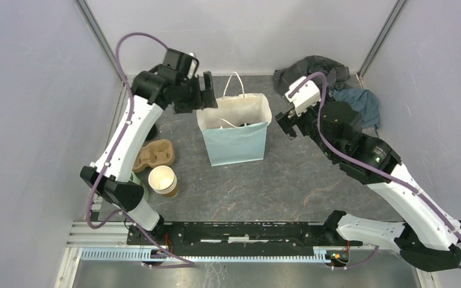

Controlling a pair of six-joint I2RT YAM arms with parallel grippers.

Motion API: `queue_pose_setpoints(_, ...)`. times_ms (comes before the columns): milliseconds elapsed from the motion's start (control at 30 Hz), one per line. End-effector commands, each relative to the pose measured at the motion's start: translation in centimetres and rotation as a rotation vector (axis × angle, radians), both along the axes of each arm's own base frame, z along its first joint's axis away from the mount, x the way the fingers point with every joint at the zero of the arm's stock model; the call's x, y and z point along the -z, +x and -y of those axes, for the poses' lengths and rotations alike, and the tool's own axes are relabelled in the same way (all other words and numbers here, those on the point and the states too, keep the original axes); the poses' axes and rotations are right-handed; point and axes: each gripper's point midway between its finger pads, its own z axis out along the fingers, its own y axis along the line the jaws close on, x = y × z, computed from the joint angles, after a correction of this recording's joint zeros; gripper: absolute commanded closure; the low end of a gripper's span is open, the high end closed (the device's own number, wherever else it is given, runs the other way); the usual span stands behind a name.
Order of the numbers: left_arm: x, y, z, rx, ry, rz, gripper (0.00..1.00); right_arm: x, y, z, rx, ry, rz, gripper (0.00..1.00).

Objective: Pack the takeout coffee

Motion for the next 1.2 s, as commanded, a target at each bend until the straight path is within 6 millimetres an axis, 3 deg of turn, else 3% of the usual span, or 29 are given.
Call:
queue_pose_setpoints(0,-6.3,-0.3,-2.6,-0.028,-0.021,0.131,0.01,3.1,0.1,2.8,0.138,-0.065,-0.032,0.02)
queue_pose_setpoints(133,-9.2,-1.1,-5.6,-0.098,0.019,0.195,0.00,6.4,-0.8,1.8,0.093,-0.004,-0.116,0.02)
queue_pose_setpoints(233,-10.3,-3.2,-8.8,-0.191,0.057,0.219,0.00,7.9,-1.7,1.2,0.105,0.133,-0.181,0.02)
queue_pose_setpoints(367,-8.0,-6.7,-12.7,-0.350,0.113,0.168,0.00,10.6,-3.6,-0.9,-0.011,0.184,-0.304,0.02)
queue_pose_setpoints(567,-5.3,-9.8,-16.6,-0.544,0.183,0.147,0.00,12.5,-5.0,-1.6,-0.156,0.004,-0.368,0.02)
queue_pose_setpoints(767,-1.9,-10.2,-20.5,-0.713,0.308,0.060,0.00,12.3,-5.8,-3.2,-0.263,-0.007,-0.394,0.02)
queue_pose_setpoints(967,1.7,-10.4,-27.6,-0.929,0.456,-0.096,0.01,12.1,-5.6,-2.8,-0.246,-0.001,-0.372,0.02)
queue_pose_setpoints(1067,2.4,-10.4,-29.5,-0.957,0.459,-0.126,0.12,12.4,-5.7,-2.7,-0.245,-0.008,-0.373,0.02)
queue_pose_setpoints(1167,3.8,-10.4,-29.8,-0.934,0.388,-0.144,0.20,12.8,-5.7,-2.8,-0.252,-0.002,-0.369,0.02)
